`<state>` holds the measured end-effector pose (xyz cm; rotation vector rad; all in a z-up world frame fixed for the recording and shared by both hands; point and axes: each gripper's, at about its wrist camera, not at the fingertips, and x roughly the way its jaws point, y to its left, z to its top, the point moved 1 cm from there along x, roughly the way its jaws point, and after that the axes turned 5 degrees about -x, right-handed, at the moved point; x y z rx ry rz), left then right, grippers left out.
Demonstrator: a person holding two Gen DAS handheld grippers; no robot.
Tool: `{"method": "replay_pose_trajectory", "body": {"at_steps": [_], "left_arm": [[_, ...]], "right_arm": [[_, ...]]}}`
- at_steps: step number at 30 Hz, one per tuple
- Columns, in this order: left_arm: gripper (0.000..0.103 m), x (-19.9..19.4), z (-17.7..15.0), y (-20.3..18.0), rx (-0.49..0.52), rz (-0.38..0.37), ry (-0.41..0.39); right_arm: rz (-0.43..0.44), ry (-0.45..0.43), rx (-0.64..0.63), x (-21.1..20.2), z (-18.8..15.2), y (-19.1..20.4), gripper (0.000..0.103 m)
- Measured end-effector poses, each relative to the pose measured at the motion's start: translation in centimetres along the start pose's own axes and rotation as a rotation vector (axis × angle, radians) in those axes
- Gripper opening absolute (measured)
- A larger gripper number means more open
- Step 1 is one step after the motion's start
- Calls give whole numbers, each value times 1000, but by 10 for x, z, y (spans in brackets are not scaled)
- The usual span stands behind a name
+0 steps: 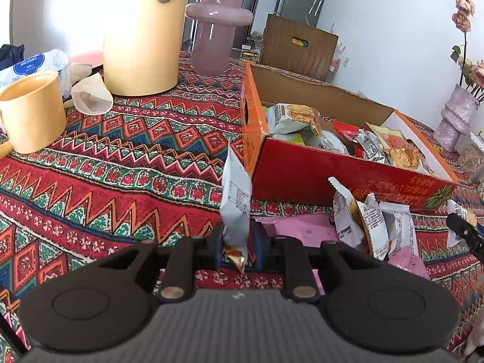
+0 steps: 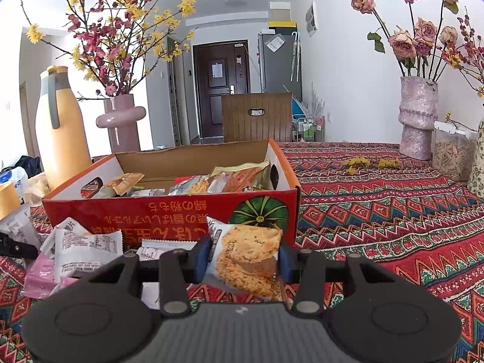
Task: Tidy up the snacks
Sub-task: 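Grasp a white packet with the left gripper while the right holds its cracker packet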
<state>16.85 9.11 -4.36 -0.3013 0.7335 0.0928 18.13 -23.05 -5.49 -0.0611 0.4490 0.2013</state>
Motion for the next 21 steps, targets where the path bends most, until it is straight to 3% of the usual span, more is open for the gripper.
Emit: {"method": "replay_pose_trajectory", "body": {"at_steps": [13, 21], "left_arm": [[15, -5, -5, -14, 86, 35, -62], [15, -25, -2, -19, 101, 15, -121]], "right_arm": [[0, 0, 0, 0, 0, 0, 44], [0, -15, -13, -3, 0, 1, 44]]}}
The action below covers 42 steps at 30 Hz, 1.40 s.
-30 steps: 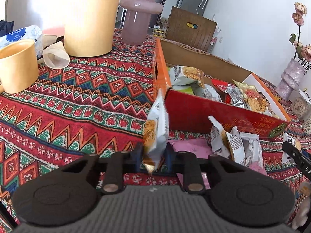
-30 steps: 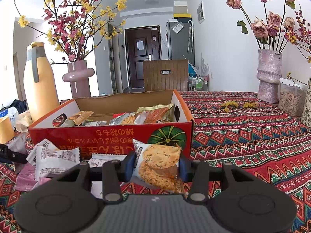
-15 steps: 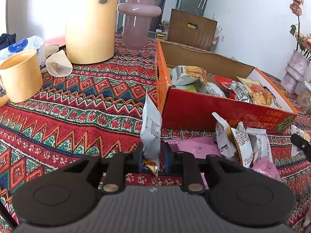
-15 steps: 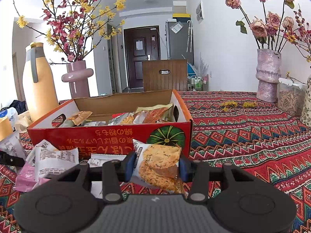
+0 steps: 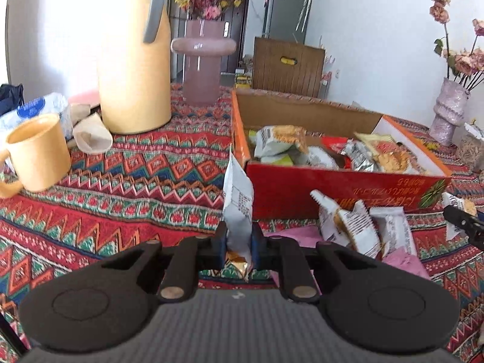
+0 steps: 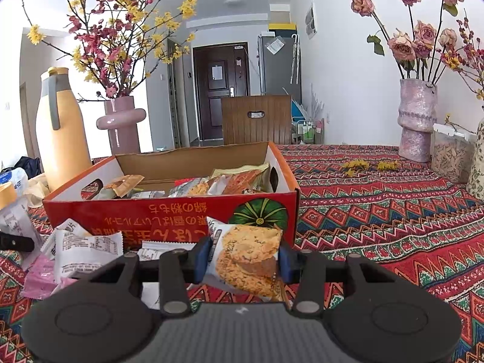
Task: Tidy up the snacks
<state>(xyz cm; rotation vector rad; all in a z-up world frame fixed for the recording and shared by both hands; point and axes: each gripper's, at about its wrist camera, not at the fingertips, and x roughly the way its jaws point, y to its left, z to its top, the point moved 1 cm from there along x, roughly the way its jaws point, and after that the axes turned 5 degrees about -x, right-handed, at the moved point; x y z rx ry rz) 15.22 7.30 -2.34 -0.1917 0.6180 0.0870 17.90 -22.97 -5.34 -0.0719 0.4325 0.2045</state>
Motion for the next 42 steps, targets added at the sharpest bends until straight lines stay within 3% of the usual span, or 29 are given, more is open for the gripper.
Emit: {"method": "replay_pose_trajectory", "body": {"at_steps": [13, 21, 25, 28, 30, 31, 33, 35, 42], "left_arm": [[16, -19, 42, -40, 62, -64, -123], [16, 4, 78, -73, 61, -88, -165], [18, 13, 79, -72, 36, -84, -156], [38, 10, 70, -62, 34, -79, -147], [64, 5, 64, -53, 28, -58, -151], [70, 3, 60, -46, 25, -47, -149], [94, 2, 52, -37, 21, -21, -135], [102, 2, 43, -28, 33, 12, -116], [103, 29, 21, -19, 57, 20, 48]], "right_arm": [[24, -130, -58, -14, 51, 10, 44], [21, -146, -67, 24, 88, 19, 44], [17, -125, -27, 49, 92, 16, 44], [33, -115, 9, 57, 81, 9, 44], [31, -102, 23, 59, 78, 5, 44], [29, -101, 26, 57, 77, 4, 44], [40, -121, 24, 49, 77, 4, 44], [51, -142, 12, 39, 77, 5, 44], [78, -163, -20, 15, 66, 10, 44]]}}
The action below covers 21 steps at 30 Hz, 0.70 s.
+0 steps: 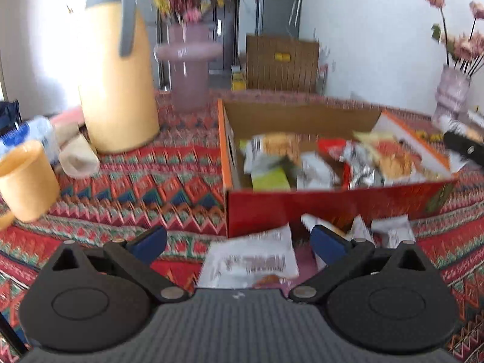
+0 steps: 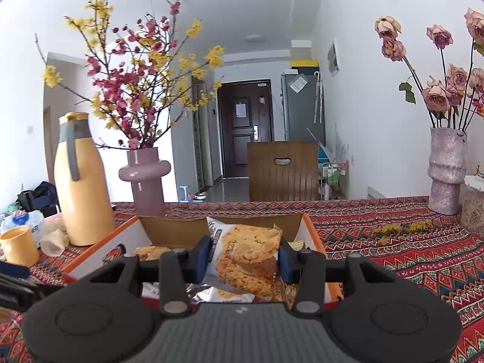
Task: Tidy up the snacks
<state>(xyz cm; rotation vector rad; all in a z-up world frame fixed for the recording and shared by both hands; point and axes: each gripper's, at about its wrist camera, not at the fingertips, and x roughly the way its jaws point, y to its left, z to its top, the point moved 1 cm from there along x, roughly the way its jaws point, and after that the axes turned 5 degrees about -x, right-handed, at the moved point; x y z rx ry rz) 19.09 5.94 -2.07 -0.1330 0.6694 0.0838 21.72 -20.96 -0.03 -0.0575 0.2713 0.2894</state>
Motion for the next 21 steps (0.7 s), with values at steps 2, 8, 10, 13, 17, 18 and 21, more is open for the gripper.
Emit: {"method": "replay_pose_trajectory", "body": {"at_steps": [2, 8, 10, 13, 17, 18, 21], "left_arm": [[103, 10, -1, 3, -16, -2, 35], [103, 34, -3, 2, -37, 8, 111], [103, 39, -3, 4, -49, 10, 127], [103, 46, -4, 6, -61, 13, 149], [103, 49, -4, 7, -70, 0, 160], [103, 49, -4, 7, -70, 0, 162], [103, 50, -4, 6, -59, 4, 167]], "right_arm": [[1, 2, 2, -3, -1, 0, 44], [-2, 28, 12, -1, -8, -2, 44], [0, 34, 13, -1, -11, -2, 44], [3, 39, 13, -1, -13, -2, 44], [4, 44, 12, 0, -14, -1, 44], [4, 46, 13, 0, -15, -1, 44], [4, 51, 13, 1, -16, -1, 44]]}}
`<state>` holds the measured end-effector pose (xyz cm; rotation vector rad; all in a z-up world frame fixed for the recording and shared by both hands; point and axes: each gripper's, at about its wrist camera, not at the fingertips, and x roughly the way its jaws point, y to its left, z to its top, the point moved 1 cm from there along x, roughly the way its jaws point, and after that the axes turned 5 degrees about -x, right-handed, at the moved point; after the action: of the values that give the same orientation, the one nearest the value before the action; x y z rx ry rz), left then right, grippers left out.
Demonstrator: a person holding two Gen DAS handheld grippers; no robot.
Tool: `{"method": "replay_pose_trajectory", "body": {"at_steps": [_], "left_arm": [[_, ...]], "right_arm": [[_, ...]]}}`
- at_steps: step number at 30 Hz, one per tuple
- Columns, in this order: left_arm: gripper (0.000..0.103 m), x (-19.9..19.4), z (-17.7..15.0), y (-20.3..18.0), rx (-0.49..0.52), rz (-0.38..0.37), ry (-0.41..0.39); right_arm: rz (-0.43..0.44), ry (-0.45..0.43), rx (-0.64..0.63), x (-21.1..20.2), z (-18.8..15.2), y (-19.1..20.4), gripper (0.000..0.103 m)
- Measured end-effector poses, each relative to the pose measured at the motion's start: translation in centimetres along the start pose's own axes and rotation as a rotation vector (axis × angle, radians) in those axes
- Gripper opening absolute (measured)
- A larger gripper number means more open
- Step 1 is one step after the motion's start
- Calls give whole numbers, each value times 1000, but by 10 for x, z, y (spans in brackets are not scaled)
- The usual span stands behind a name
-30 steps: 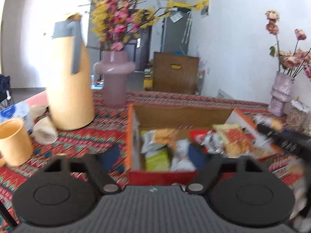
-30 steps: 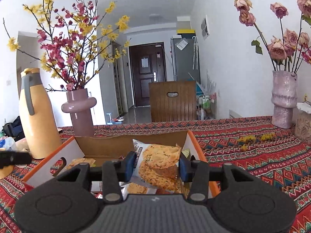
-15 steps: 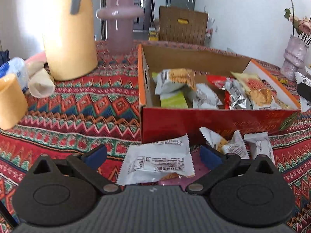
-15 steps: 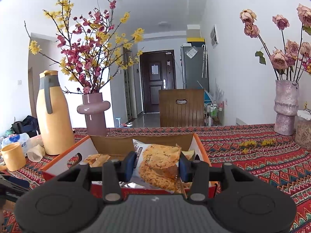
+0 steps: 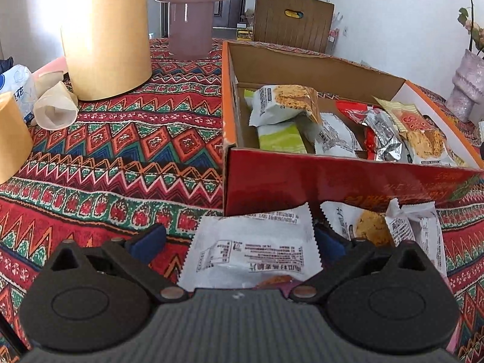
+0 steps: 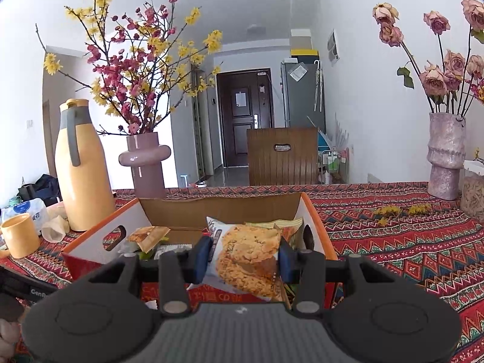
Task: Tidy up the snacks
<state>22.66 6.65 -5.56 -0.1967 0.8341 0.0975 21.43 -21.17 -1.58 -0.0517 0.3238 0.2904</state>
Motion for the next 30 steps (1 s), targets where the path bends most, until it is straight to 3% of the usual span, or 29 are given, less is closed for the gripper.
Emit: {"method": "replay_pose_trajectory", "body": {"at_steps": [7, 13, 22, 30], "left_arm": [[103, 3, 2, -4, 24, 16, 25], [102, 1, 2, -3, 25, 17, 2], [68, -15, -3, -11, 53, -29, -35], [57, -25, -5, -10, 46, -56, -45]], "right_arm": [[-2, 6, 1, 1, -2, 0, 44], [-2, 7, 1, 1, -2, 0, 44], [-2, 8, 1, 1, -3, 0, 44], [-2, 7, 1, 1, -3, 0, 44]]}}
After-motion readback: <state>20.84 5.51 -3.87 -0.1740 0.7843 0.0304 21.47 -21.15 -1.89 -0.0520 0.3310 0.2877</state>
